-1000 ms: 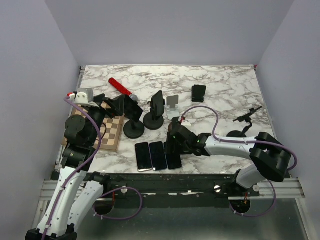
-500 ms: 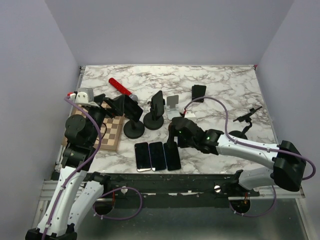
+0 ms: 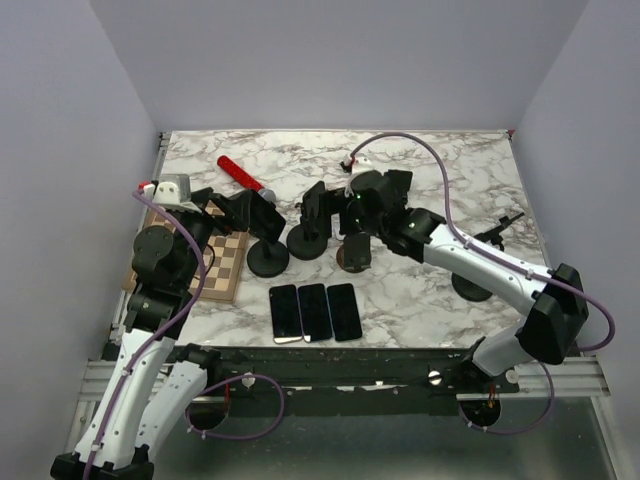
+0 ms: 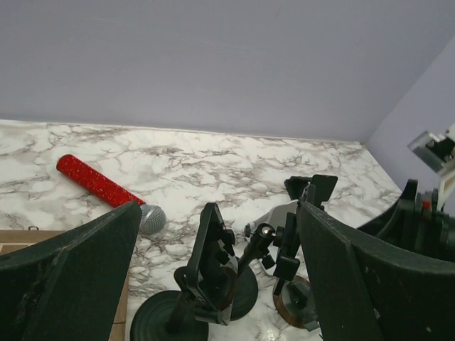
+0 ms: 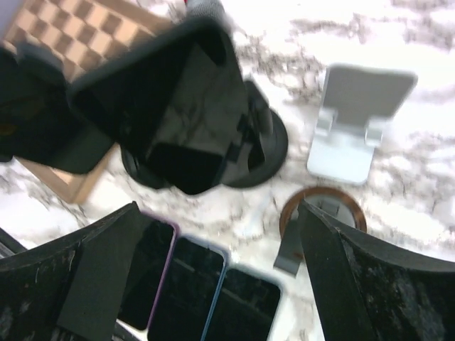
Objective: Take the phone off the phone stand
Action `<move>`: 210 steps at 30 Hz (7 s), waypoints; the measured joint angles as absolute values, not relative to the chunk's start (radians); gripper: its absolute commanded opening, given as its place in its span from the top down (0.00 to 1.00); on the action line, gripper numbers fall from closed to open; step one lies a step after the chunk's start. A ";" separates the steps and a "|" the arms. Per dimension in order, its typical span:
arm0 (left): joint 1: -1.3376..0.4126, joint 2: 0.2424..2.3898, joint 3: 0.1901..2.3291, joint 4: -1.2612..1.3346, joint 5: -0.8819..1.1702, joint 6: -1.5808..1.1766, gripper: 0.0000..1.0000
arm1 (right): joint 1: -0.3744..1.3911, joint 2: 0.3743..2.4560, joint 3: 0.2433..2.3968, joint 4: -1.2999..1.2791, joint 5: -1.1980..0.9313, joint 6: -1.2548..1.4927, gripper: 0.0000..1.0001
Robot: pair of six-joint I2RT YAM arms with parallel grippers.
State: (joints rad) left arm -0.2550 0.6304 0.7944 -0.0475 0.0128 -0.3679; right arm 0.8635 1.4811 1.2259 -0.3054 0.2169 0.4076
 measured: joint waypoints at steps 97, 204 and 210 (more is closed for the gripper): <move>-0.449 0.977 0.860 -0.123 0.211 -0.261 0.37 | 0.763 1.818 1.721 -0.506 0.028 0.258 0.99; -0.480 1.255 0.929 -0.051 0.381 -0.257 0.23 | 0.626 1.634 1.299 -0.027 -0.232 0.270 0.99; -0.491 1.253 0.929 -0.026 0.374 -0.266 0.32 | 0.650 1.655 1.339 -0.057 -0.186 0.286 0.99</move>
State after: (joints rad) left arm -0.4911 1.2530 0.9291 -0.0261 0.3737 -0.2665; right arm 0.6502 1.6554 1.3388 -0.0566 -0.1860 0.2863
